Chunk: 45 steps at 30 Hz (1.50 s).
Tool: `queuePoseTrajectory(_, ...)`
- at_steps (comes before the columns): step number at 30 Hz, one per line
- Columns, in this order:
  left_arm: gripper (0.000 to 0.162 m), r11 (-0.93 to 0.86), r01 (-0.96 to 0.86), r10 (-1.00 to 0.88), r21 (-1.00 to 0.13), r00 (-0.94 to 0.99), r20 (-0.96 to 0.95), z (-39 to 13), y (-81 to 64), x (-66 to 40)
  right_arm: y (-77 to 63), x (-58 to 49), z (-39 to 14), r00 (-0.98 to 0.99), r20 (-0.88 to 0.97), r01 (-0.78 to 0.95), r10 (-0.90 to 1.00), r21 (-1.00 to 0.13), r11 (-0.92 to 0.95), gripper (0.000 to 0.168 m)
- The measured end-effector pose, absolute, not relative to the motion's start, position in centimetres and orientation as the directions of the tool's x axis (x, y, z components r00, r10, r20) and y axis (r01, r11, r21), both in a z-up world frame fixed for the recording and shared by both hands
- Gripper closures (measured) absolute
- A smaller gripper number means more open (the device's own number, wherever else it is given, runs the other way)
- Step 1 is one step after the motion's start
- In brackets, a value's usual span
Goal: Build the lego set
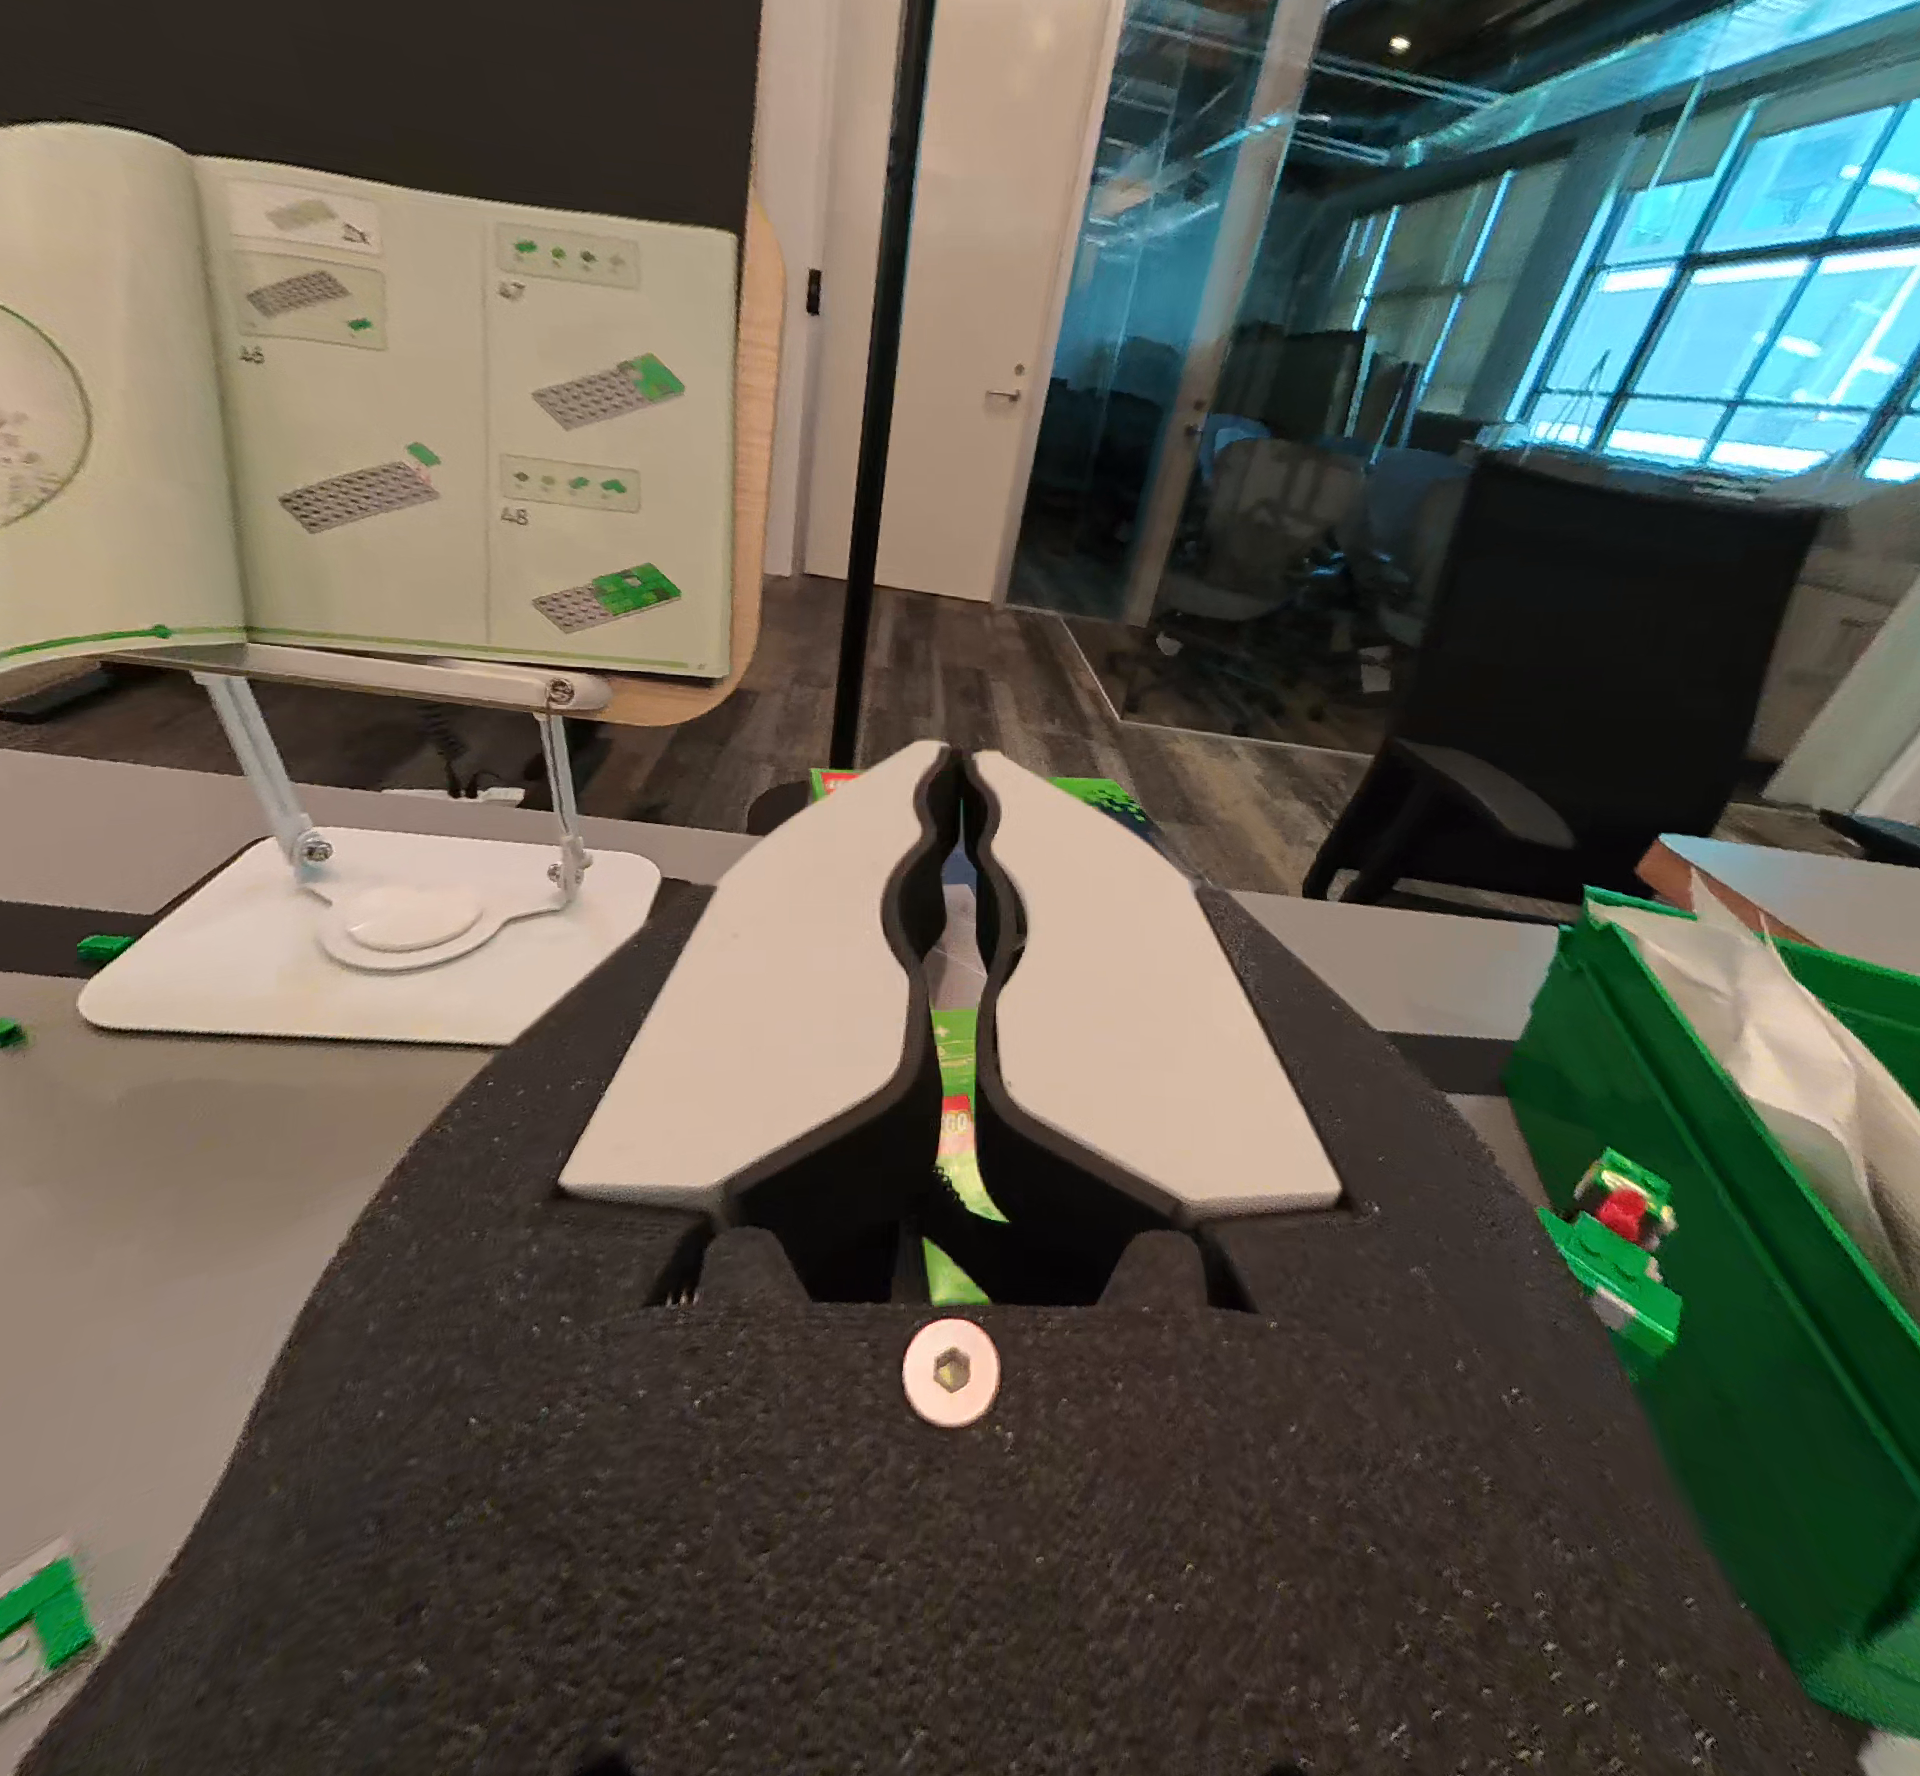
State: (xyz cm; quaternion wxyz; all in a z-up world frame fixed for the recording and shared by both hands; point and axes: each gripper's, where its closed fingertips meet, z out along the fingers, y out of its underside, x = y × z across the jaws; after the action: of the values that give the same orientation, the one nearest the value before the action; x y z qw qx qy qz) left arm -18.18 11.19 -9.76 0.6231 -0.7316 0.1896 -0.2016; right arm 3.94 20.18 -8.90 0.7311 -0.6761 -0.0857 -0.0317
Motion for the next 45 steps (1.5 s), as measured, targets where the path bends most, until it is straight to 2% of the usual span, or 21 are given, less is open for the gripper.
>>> queuePoseTrajectory(3,0.038,-0.155,-0.050,-0.521,-0.987,0.853,0.039,-10.0,11.3,-18.0,20.2,4.0,-8.6,0.977,0.210,0.206,0.029,-0.974,0.090,0.168)
queuePoseTrajectory(5,0.038,-0.157,-0.064,-0.517,-0.985,0.856,0.027,-10.2,11.4,-18.0,20.0,4.0,-7.9,0.929,0.362,0.370,-0.081,-0.920,0.131,0.168)
queuePoseTrajectory(8,0.038,-0.155,-0.066,-0.511,-0.986,0.860,0.023,-10.2,11.5,-18.2,19.0,2.5,-6.1,0.706,0.630,0.700,-0.323,-0.689,0.187,0.168)
queuePoseTrajectory(11,0.038,-0.155,-0.065,-0.504,-0.986,0.863,0.022,-10.2,11.5,-18.4,19.0,-0.1,-6.3,0.505,0.764,0.861,-0.402,-0.482,0.165,0.168)
queuePoseTrajectory(16,0.038,-0.152,-0.070,-0.489,-0.986,0.872,0.013,-10.2,11.6,-18.9,18.3,-3.9,-6.7,0.308,0.826,0.949,-0.472,-0.228,0.220,0.168)
queuePoseTrajectory(20,0.039,-0.153,-0.072,-0.490,-0.986,0.872,0.012,-10.2,11.6,-18.9,16.6,-7.5,-7.6,0.208,0.839,0.932,-0.503,-0.014,0.362,0.168)
queuePoseTrajectory(26,0.038,-0.141,-0.059,-0.497,-0.988,0.867,0.019,-9.8,11.3,-18.8,16.6,-8.7,-8.1,0.200,0.839,0.925,-0.506,0.008,0.380,0.168)
queuePoseTrajectory(32,0.038,-0.120,-0.062,-0.480,-0.991,0.878,0.003,-9.4,11.2,-19.0,16.3,-8.5,-7.6,0.268,0.842,0.903,-0.468,-0.050,0.426,0.168)
queuePoseTrajectory(37,0.038,-0.109,-0.087,-0.490,-0.990,0.872,-0.023,-9.3,11.0,-18.4,16.4,-7.2,-7.0,0.370,0.846,0.867,-0.384,-0.166,0.469,0.168)
queuePoseTrajectory(39,0.038,-0.100,-0.097,-0.489,-0.990,0.871,-0.036,-9.2,10.9,-18.4,17.3,-6.7,-7.5,0.447,0.865,0.827,-0.227,-0.303,0.473,0.168)
queuePoseTrajectory(41,0.037,-0.095,-0.106,-0.464,-0.990,0.884,-0.050,-9.3,10.7,-19.1,18.7,-6.0,-8.4,0.618,0.786,0.715,0.018,-0.571,0.405,0.168)
queuePoseTrajectory(43,0.037,-0.100,-0.133,-0.438,-0.986,0.896,-0.077,-10.9,10.0,-20.5,19.0,-6.2,-10.4,0.790,0.542,0.467,0.287,-0.835,0.291,0.168)
queuePoseTrajectory(45,0.038,-0.145,-0.211,-0.431,-0.967,0.893,-0.130,-14.0,8.9,-22.2,17.5,-8.0,-12.4,0.786,0.299,0.206,0.542,-0.952,0.227,0.168)
